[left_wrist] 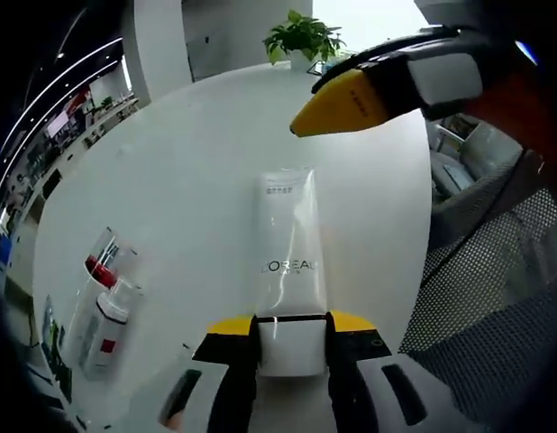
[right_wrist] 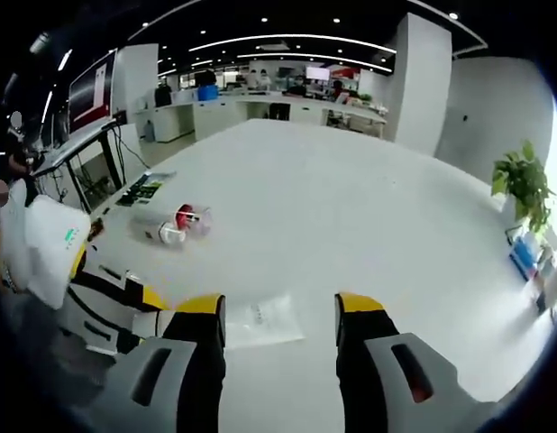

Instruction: Arrange the skincare products in the storage area until every visible bottle or jar stands upright without overlapping.

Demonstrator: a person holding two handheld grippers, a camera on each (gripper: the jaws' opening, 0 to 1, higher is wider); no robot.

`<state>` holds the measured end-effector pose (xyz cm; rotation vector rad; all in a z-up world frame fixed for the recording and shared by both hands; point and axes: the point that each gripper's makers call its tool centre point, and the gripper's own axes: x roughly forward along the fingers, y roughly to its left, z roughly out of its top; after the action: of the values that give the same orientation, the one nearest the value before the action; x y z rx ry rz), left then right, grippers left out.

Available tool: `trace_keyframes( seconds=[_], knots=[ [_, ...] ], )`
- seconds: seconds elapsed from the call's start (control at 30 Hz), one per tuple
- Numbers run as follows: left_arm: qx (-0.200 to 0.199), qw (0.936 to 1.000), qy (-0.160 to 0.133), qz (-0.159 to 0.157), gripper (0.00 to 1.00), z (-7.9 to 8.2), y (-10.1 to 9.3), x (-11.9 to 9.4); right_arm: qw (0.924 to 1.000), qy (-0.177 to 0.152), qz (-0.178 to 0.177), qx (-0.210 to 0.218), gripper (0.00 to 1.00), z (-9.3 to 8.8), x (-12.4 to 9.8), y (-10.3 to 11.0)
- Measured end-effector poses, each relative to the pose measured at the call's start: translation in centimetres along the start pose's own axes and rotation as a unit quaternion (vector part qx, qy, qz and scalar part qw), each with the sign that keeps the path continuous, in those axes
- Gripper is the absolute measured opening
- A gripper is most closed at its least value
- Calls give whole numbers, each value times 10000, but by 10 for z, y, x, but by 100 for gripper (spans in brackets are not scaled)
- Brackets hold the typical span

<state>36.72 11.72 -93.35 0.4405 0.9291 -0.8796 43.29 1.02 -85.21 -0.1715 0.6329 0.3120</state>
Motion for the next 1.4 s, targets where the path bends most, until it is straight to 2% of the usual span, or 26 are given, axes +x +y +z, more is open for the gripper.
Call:
trace_keyframes(
  seconds=[0.17, 0.27, 0.33, 0.47, 0.53, 0.57, 0.6, 0.63, 0.67, 0.8, 0.97, 1.17, 1.3, 1.4],
  knots=[
    [29, 9996, 261, -40, 29, -10, -4, 0, 9994, -74, 333, -103, 46, 4, 1, 14],
    [73, 9988, 471, -91, 29, -18, -5, -6, 9977, -113, 616, 269, 45, 11, 5, 17],
    [80, 9988, 484, -69, 29, -21, -5, -6, 9977, -121, 614, 241, 45, 15, 8, 12],
    [100, 9998, 167, -86, 29, -24, -4, -6, 9964, -162, 759, 343, 45, 15, 12, 12],
    [215, 9996, 38, -179, 29, -25, -3, -6, 9952, -63, 834, 510, 44, 1, 12, 16],
    [262, 9994, 16, -205, 29, -25, -3, -5, 9923, 182, 947, 774, 44, -11, 10, 22],
    [278, 9993, -21, -240, 29, -26, -2, -7, 9892, 282, 1083, 945, 44, -14, 9, 27],
    [293, 9992, -56, -253, 29, -26, -2, -6, 9871, 294, 1183, 1040, 44, -14, 8, 31],
    [324, 9991, -90, -265, 29, -26, -2, -6, 9862, 161, 1244, 1079, 44, -9, 6, 33],
    [344, 9990, -102, -252, 29, -25, -2, -5, 9898, 194, 1182, 768, 44, -10, 7, 35],
    [427, 9986, -152, -286, 29, -26, -2, -4, 9897, 389, 1220, 637, 44, -19, 10, 39],
    [522, 9980, -148, -331, 29, -26, -2, -4, 9901, 445, 1161, 657, 44, -14, 21, 32],
    [594, 9975, -136, -361, 29, -25, -2, -4, 9831, 617, 1631, 552, 45, -23, 15, 58],
    [635, 9973, -68, -367, 29, -26, -2, -4, 9799, 632, 1813, 533, 48, -17, 13, 64]
  ],
)
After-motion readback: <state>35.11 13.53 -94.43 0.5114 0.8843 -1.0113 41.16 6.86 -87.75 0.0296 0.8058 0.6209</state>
